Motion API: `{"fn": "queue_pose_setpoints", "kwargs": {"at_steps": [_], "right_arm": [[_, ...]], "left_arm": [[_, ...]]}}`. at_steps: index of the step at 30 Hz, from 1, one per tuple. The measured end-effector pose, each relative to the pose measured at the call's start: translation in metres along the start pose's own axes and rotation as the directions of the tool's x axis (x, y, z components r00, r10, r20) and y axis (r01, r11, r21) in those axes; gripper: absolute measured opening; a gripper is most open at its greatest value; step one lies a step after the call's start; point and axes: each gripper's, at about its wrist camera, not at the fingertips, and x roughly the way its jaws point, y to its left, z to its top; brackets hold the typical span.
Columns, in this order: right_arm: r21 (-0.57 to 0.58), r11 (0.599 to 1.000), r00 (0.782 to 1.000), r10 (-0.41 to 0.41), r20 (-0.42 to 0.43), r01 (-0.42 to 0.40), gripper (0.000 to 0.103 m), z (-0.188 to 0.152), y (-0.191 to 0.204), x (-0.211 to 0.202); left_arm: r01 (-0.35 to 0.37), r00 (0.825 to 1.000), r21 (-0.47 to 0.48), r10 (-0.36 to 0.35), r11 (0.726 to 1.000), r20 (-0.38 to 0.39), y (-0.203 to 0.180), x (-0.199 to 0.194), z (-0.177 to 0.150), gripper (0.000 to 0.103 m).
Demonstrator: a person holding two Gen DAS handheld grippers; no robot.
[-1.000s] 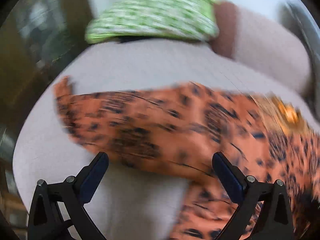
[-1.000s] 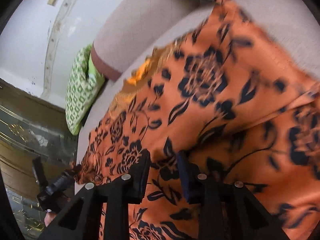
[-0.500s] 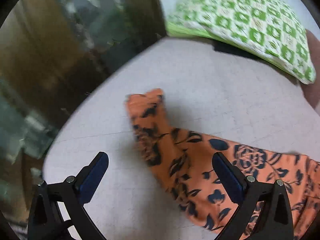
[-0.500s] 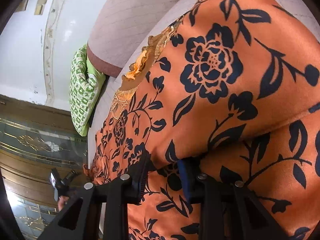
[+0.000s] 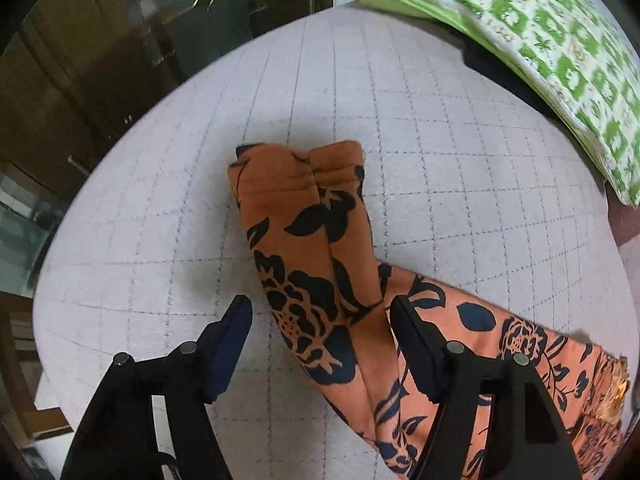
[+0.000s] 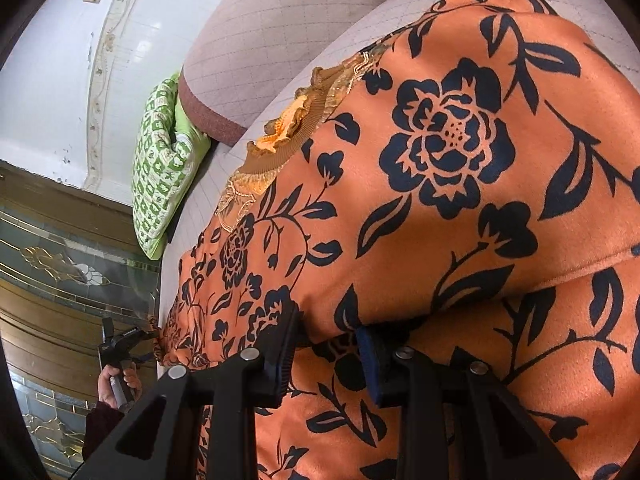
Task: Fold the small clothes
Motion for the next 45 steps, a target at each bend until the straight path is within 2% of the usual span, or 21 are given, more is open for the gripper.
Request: {"fn": "queue_pose_setpoints", "kwargs": {"at_steps": [2,4,6,7,9,11,15,20,24,27,30,33,37,40,41,43,44,45], "right_arm": [[-0.003,1.000,1.000,-0.001,0.003,0.001,0.032,0.000,0.001,0.001],[-0.005,1.000,1.000,-0.003,0.005,0.003,0.032,0.000,0.001,0.001],[-0.008,1.000,1.000,-0.004,0.006,0.004,0.032,0.000,0.002,0.001],[-0.008,1.000,1.000,-0.004,0.006,0.004,0.032,0.000,0.002,0.001],[-0.005,1.000,1.000,-0.004,0.005,0.004,0.032,0.000,0.002,0.001],[-0.003,1.000,1.000,-0.003,0.004,0.003,0.032,0.000,0.002,0.001],[0.000,1.000,1.000,0.000,0.001,0.000,0.032,0.001,0.002,0.002],[0.011,1.000,1.000,0.007,-0.003,-0.007,0.032,0.002,0.000,0.003],[0.038,0.999,1.000,0.029,-0.009,-0.029,0.032,0.004,-0.005,0.000],[0.069,0.996,0.999,0.049,-0.018,-0.048,0.032,0.007,-0.010,-0.003],[0.074,0.997,0.999,0.037,-0.006,-0.037,0.032,0.011,-0.011,-0.012],[0.056,0.998,0.999,0.015,0.038,-0.017,0.032,0.017,-0.009,-0.029],[0.087,0.994,0.994,0.050,0.101,-0.059,0.032,0.028,-0.019,-0.059],[0.118,0.990,0.989,0.068,0.131,-0.084,0.032,0.034,-0.030,-0.076],[0.126,0.988,0.988,0.070,0.139,-0.087,0.032,0.036,-0.034,-0.081],[0.132,0.988,0.986,0.064,0.151,-0.084,0.032,0.038,-0.042,-0.091],[0.138,0.987,0.986,0.064,0.156,-0.086,0.032,0.039,-0.045,-0.096],[0.149,0.984,0.984,0.073,0.162,-0.097,0.032,0.041,-0.049,-0.100]], "left_arm": [[0.002,1.000,0.007,-0.002,1.000,0.003,-0.002,0.004,0.003,0.071],[-0.011,1.000,0.023,0.011,1.000,0.008,-0.005,0.007,0.005,0.061],[-0.040,0.999,0.033,0.040,0.999,0.002,-0.009,0.009,0.004,0.046],[-0.042,0.999,0.037,0.043,0.998,-0.001,-0.010,0.009,0.004,0.043],[-0.036,0.999,0.049,0.036,0.998,-0.002,-0.010,0.009,0.002,0.027],[-0.021,1.000,0.044,0.021,0.999,0.006,-0.007,0.008,0.000,0.017],[0.034,0.998,0.019,-0.035,0.999,0.043,0.007,-0.007,-0.013,0.014],[0.108,0.986,0.037,-0.112,0.993,0.124,0.016,-0.039,-0.030,0.012],[0.141,0.966,0.151,-0.169,0.978,0.196,-0.014,-0.085,-0.049,0.012],[0.177,0.939,0.287,-0.248,0.941,0.236,-0.063,-0.135,-0.072,0.012],[0.175,0.917,0.422,-0.304,0.889,0.260,-0.119,-0.178,-0.100,0.012],[0.193,0.897,0.541,-0.371,0.818,0.240,-0.182,-0.208,-0.134,0.012],[0.248,0.886,0.661,-0.442,0.708,0.142,-0.268,-0.222,-0.187,0.012],[0.305,0.879,0.726,-0.475,0.616,0.033,-0.328,-0.222,-0.235,0.012],[0.332,0.872,0.748,-0.489,0.575,-0.011,-0.352,-0.222,-0.254,0.012],[0.391,0.853,0.771,-0.512,0.503,-0.099,-0.382,-0.224,-0.280,0.019],[0.434,0.836,0.778,-0.524,0.454,-0.161,-0.397,-0.226,-0.292,0.029],[0.466,0.819,0.781,-0.537,0.415,-0.203,-0.407,-0.231,-0.303,0.046]]}}
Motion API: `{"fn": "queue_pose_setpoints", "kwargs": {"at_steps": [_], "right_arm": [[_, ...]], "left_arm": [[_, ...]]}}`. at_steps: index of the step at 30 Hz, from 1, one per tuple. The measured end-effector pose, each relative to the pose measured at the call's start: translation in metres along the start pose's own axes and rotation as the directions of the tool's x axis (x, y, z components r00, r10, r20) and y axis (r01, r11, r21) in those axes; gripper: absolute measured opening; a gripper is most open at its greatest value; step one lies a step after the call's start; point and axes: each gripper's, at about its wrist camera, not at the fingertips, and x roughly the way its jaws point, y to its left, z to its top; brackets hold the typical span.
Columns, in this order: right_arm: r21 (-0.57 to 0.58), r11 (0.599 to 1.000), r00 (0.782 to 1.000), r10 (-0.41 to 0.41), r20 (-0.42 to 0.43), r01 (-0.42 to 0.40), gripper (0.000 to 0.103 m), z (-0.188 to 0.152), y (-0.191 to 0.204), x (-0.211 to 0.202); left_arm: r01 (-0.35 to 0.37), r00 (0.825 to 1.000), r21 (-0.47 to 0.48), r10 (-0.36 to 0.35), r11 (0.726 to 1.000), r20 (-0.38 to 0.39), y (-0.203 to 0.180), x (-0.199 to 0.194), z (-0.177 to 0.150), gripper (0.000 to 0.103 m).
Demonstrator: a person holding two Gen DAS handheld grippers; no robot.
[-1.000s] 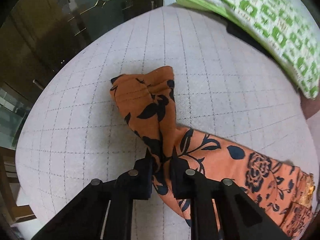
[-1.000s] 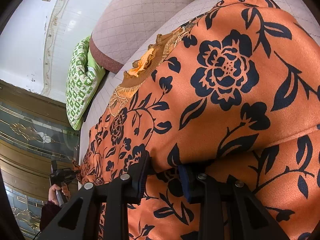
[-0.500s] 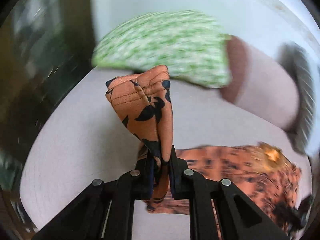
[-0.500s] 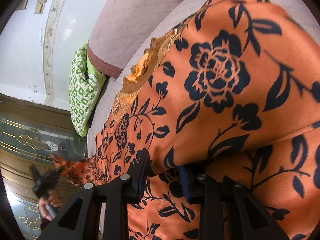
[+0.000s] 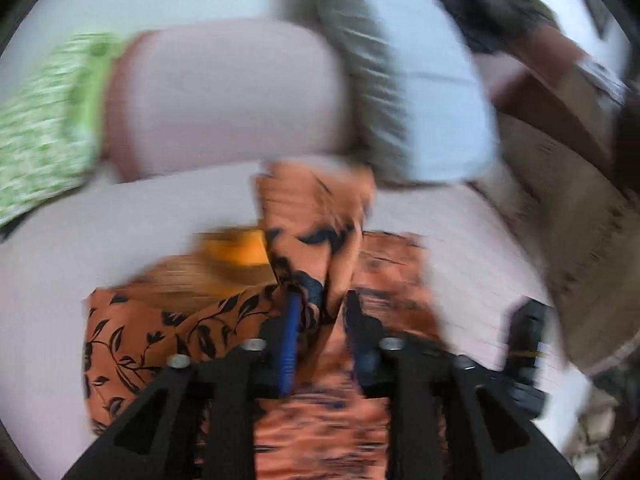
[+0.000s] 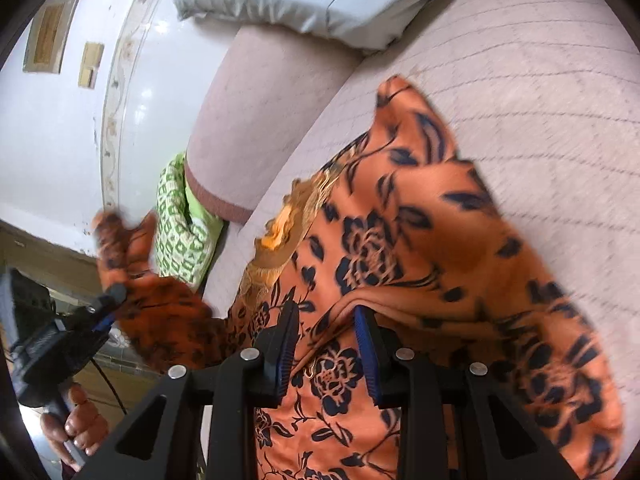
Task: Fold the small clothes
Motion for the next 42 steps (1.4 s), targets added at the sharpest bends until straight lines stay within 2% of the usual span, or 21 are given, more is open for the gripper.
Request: {"fn": "queue_pose_setpoints", "kwargs": {"at_steps": [1,2,3,4,5,6,8,10,13,15,19,22,27,28,31,33,34,36,40,42], "right_arm": [[0.016,1.000,1.000,0.018,0.005,-0.018,0.032,0.003,-0.004,-0.004],[0.037,0.998,0.999,0.045,0.014,-0.045,0.032,0.006,-0.008,-0.009],[0.052,0.996,0.997,0.067,0.027,-0.068,0.033,0.008,-0.010,-0.014],[0.053,0.996,0.996,0.076,0.048,-0.078,0.042,0.010,-0.011,-0.019],[0.046,0.996,0.994,0.076,0.081,-0.080,0.065,0.013,-0.011,-0.027],[0.044,0.996,0.992,0.077,0.103,-0.082,0.073,0.015,-0.012,-0.034],[0.045,0.994,0.984,0.093,0.151,-0.101,0.075,0.019,-0.013,-0.047],[0.051,0.992,0.982,0.104,0.159,-0.113,0.075,0.024,-0.014,-0.052],[0.038,0.995,0.980,0.089,0.180,-0.097,0.075,0.033,-0.014,-0.058],[0.039,0.996,0.978,0.074,0.196,-0.083,0.075,0.037,-0.017,-0.058],[0.079,0.992,0.983,0.086,0.163,-0.100,0.065,0.043,-0.028,-0.041],[0.086,0.994,0.992,0.059,0.116,-0.069,0.061,0.042,-0.029,-0.019],[0.028,0.998,0.991,-0.066,0.116,0.064,0.059,0.045,-0.022,0.007],[0.023,0.997,0.991,-0.075,0.115,0.073,0.054,0.046,-0.023,0.012],[-0.013,0.994,0.991,-0.110,0.081,0.111,0.032,0.042,-0.020,0.025],[-0.082,0.982,0.983,-0.165,0.075,0.171,0.009,0.036,-0.009,0.031],[-0.110,0.974,0.978,-0.191,0.079,0.199,0.007,0.033,-0.003,0.032],[-0.128,0.972,0.977,-0.185,0.105,0.198,0.007,0.030,0.005,0.025],[-0.191,0.963,0.970,-0.154,0.188,0.190,0.007,0.023,0.032,-0.012],[-0.227,0.948,0.962,-0.177,0.206,0.223,0.007,0.015,0.037,-0.031]], "left_arm": [[0.028,1.000,0.018,-0.028,0.999,0.013,-0.010,-0.003,0.000,0.055],[0.038,0.998,0.037,-0.040,0.999,0.052,-0.017,-0.010,0.001,0.069],[0.031,0.994,0.052,-0.036,0.998,0.100,-0.019,-0.020,-0.001,0.079],[0.018,0.990,0.058,-0.026,0.998,0.142,-0.018,-0.031,-0.003,0.081],[-0.003,0.983,0.047,-0.006,0.999,0.184,-0.010,-0.043,-0.008,0.083],[-0.016,0.980,0.024,0.011,1.000,0.200,-0.001,-0.049,-0.013,0.084],[-0.053,0.976,-0.059,0.064,0.997,0.206,0.026,-0.055,-0.030,0.084],[-0.101,0.973,-0.148,0.128,0.984,0.191,0.058,-0.050,-0.046,0.084],[-0.191,0.962,-0.307,0.239,0.932,0.129,0.112,-0.037,-0.090,0.084],[-0.254,0.946,-0.412,0.314,0.875,0.082,0.148,-0.027,-0.123,0.084],[-0.271,0.929,-0.584,0.367,0.765,0.050,0.207,-0.020,-0.171,0.084],[-0.276,0.926,-0.620,0.377,0.734,0.035,0.226,-0.015,-0.178,0.084],[-0.299,0.923,-0.613,0.384,0.731,0.007,0.238,-0.004,-0.177,0.084],[-0.299,0.927,-0.610,0.375,0.734,-0.004,0.240,0.003,-0.176,0.084],[-0.304,0.934,-0.602,0.356,0.738,-0.035,0.240,0.019,-0.173,0.084],[-0.332,0.925,-0.585,0.376,0.740,-0.050,0.237,0.023,-0.171,0.084],[-0.338,0.923,-0.578,0.381,0.743,-0.050,0.235,0.023,-0.170,0.084],[-0.342,0.922,-0.570,0.383,0.746,-0.052,0.233,0.026,-0.168,0.084],[-0.370,0.916,-0.557,0.393,0.743,-0.084,0.231,0.033,-0.164,0.084],[-0.378,0.914,-0.550,0.395,0.744,-0.094,0.229,0.038,-0.162,0.084]]}}
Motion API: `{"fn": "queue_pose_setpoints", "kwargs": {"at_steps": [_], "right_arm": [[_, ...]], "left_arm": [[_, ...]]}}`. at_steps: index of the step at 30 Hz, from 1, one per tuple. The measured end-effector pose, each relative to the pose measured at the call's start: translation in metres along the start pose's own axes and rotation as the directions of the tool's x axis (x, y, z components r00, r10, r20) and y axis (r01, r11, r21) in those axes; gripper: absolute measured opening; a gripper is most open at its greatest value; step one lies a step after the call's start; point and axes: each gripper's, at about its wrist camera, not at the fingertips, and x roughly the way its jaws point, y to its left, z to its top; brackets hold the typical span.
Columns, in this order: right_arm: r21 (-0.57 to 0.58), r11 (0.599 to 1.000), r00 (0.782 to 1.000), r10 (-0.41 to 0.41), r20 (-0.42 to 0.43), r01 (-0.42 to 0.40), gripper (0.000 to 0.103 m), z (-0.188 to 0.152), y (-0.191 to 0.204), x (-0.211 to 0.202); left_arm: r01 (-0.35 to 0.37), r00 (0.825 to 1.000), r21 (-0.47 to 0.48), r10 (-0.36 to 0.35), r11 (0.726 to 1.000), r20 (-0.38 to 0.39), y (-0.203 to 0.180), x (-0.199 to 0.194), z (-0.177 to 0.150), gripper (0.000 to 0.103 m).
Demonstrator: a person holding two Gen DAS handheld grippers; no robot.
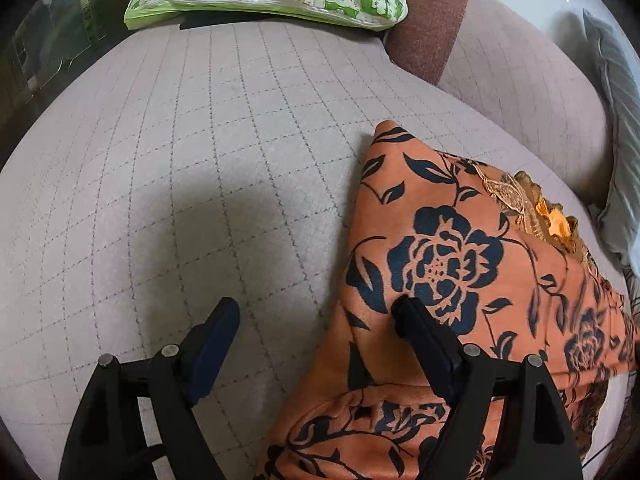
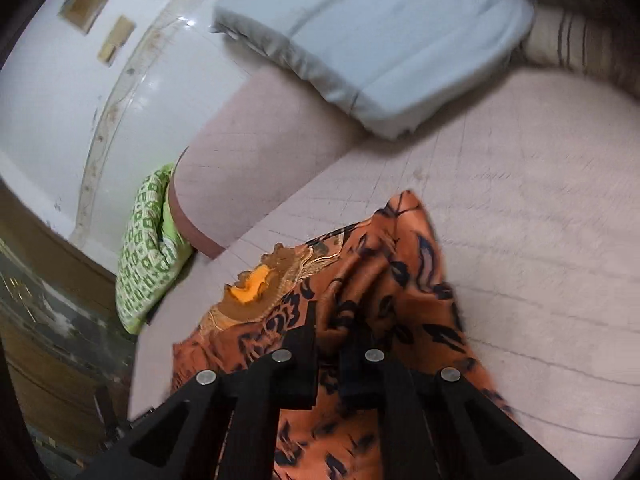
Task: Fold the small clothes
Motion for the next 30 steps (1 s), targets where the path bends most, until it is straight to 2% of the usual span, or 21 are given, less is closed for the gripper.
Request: {"fn": "queue_pose_setpoints", "kwargs": {"at_steps": [4,6,7,11,13,16,19,21,22,23,27,28,29,30], "right_arm": [[0.015,0.996,0.990,-0.087,-0.108,0.089,0.007,-0.019,-0.023,-0.004],[0.042,0.991,0.974,-0.115,-0.196,0.125,0.007,-0.026,-0.040,0.009],[0.038,0.989,0.956,-0.130,-0.263,0.144,0.007,-0.030,-0.047,0.019],[0.087,0.993,0.944,-0.046,-0.327,0.078,0.011,-0.018,-0.056,0.013],[0.071,0.996,0.957,-0.027,-0.288,0.050,0.013,-0.006,-0.055,-0.002],[0.030,0.993,0.979,-0.106,-0.172,0.113,0.015,0.011,-0.054,-0.021],[0.051,0.995,0.993,-0.076,-0.093,0.081,0.022,0.027,-0.054,-0.021],[0.055,0.997,0.996,-0.056,-0.067,0.059,0.038,0.033,-0.051,-0.013],[0.045,0.997,0.996,-0.055,-0.070,0.058,0.056,0.035,-0.049,-0.007],[0.035,0.998,0.996,-0.057,-0.074,0.060,0.062,0.036,-0.045,0.000],[-0.013,0.997,0.995,-0.070,-0.069,0.070,0.059,0.036,-0.030,0.028],[-0.030,0.996,0.993,-0.081,-0.080,0.079,0.050,0.035,-0.028,0.034],[-0.045,0.995,0.991,-0.097,-0.097,0.093,0.036,0.030,-0.026,0.041],[-0.074,0.989,0.983,-0.137,-0.119,0.129,0.032,0.027,-0.022,0.051]], "left_arm": [[-0.016,1.000,0.032,0.016,0.999,-0.010,-0.011,0.010,0.003,0.084],[-0.028,1.000,0.047,0.029,0.998,-0.010,-0.015,0.011,0.004,0.084],[-0.036,0.999,0.059,0.036,0.998,-0.008,-0.017,0.012,0.004,0.084],[-0.054,0.998,0.096,0.055,0.994,-0.006,-0.023,0.013,0.005,0.084],[-0.048,0.999,0.095,0.049,0.994,-0.012,-0.019,0.008,0.002,0.084],[-0.046,0.999,0.095,0.048,0.994,-0.016,-0.020,0.010,0.005,0.084],[-0.042,0.999,0.110,0.043,0.993,-0.011,-0.018,0.007,0.002,0.084],[-0.038,0.999,0.113,0.039,0.993,-0.009,-0.017,0.007,0.000,0.085],[-0.036,0.999,0.116,0.038,0.993,-0.008,-0.017,0.007,-0.002,0.085],[-0.037,0.999,0.123,0.038,0.992,-0.004,-0.017,0.007,-0.002,0.086],[-0.037,0.999,0.152,0.036,0.988,0.007,-0.017,0.008,-0.006,0.086],[-0.036,0.999,0.158,0.035,0.987,0.009,-0.017,0.008,-0.007,0.086],[-0.034,0.999,0.164,0.033,0.986,0.009,-0.017,0.008,-0.007,0.086],[-0.031,1.000,0.164,0.030,0.986,0.007,-0.017,0.008,-0.007,0.086]]}}
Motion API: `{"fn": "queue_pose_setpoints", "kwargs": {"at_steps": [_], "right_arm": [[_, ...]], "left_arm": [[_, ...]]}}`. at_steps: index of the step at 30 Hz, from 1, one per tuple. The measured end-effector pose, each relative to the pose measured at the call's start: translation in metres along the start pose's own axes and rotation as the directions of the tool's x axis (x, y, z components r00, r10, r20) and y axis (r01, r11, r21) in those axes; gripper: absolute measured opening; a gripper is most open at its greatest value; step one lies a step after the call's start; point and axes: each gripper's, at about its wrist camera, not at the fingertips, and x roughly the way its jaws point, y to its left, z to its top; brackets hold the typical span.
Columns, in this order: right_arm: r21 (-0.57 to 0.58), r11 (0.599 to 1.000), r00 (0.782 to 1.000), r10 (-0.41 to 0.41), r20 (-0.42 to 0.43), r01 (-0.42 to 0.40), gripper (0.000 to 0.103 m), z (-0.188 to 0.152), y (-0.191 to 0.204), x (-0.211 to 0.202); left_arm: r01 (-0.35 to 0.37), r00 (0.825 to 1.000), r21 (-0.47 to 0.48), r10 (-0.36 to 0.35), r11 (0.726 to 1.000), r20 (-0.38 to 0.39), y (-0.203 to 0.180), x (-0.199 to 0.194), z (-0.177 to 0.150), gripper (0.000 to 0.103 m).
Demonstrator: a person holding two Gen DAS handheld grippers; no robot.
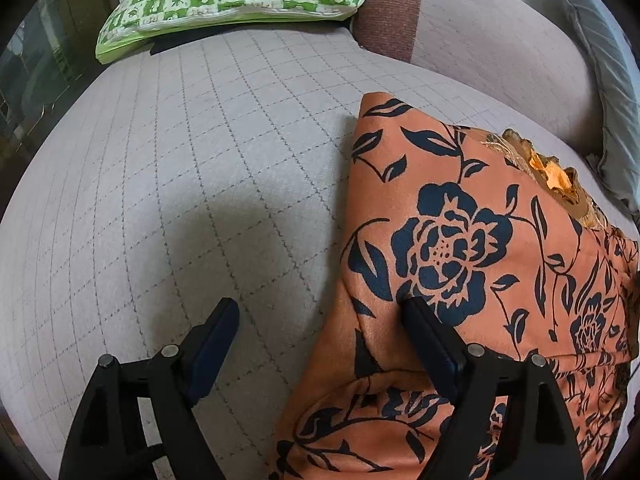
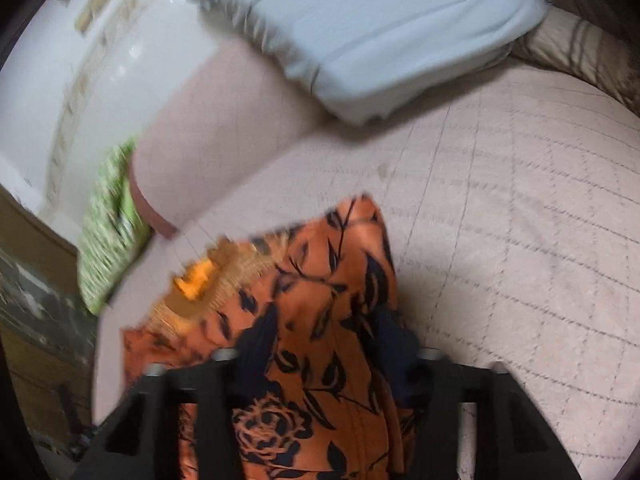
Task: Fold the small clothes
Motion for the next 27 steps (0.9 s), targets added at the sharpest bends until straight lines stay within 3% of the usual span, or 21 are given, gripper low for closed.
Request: {"fn": "queue_pose_setpoints", "kwargs": {"at_steps": [1,2,9,13,18,21,23,25,27], "right_arm": [[-0.017,1.000,1.000,-0.025,-0.002,0.025,0.019,-0.001,0.005,0.005],[-0.044,0.997,0.998,-0.057,0.007,0.057,0.013,-0.003,0.009,0.007],[-0.077,0.985,0.971,-0.140,0.196,0.157,0.010,0.003,0.022,-0.025],[-0.037,0.979,0.975,-0.193,0.108,0.198,0.016,-0.003,0.001,0.013],[0.057,0.993,0.987,-0.110,0.116,0.104,0.017,0.010,-0.004,-0.012],[0.026,0.986,0.957,-0.169,0.236,0.168,0.017,0.008,0.009,-0.041],[-0.040,0.984,0.948,-0.154,0.279,0.172,0.017,0.002,0.025,-0.054],[-0.088,0.990,0.961,-0.087,0.264,0.113,0.017,-0.003,0.040,-0.053],[-0.140,0.989,0.986,-0.012,0.165,0.036,0.017,-0.015,0.059,-0.042]], "left_arm": [[0.002,1.000,-0.001,-0.002,1.000,-0.002,0.000,0.000,0.000,0.087],[0.003,1.000,-0.002,-0.003,1.000,-0.003,0.001,0.000,0.000,0.087],[-0.023,1.000,0.030,0.023,0.999,0.008,-0.004,-0.004,-0.003,0.087],[-0.031,1.000,0.047,0.030,0.998,0.008,-0.006,-0.004,-0.005,0.087],[-0.057,0.998,0.045,0.056,0.997,0.028,-0.005,-0.014,-0.003,0.087],[-0.107,0.989,0.082,0.097,0.991,0.116,-0.015,-0.030,-0.001,0.087],[-0.115,0.982,0.103,0.098,0.988,0.160,-0.023,-0.039,-0.002,0.087],[-0.129,0.978,0.132,0.105,0.983,0.178,-0.034,-0.041,-0.005,0.087],[-0.149,0.980,0.164,0.123,0.975,0.159,-0.045,-0.032,-0.010,0.087]]}}
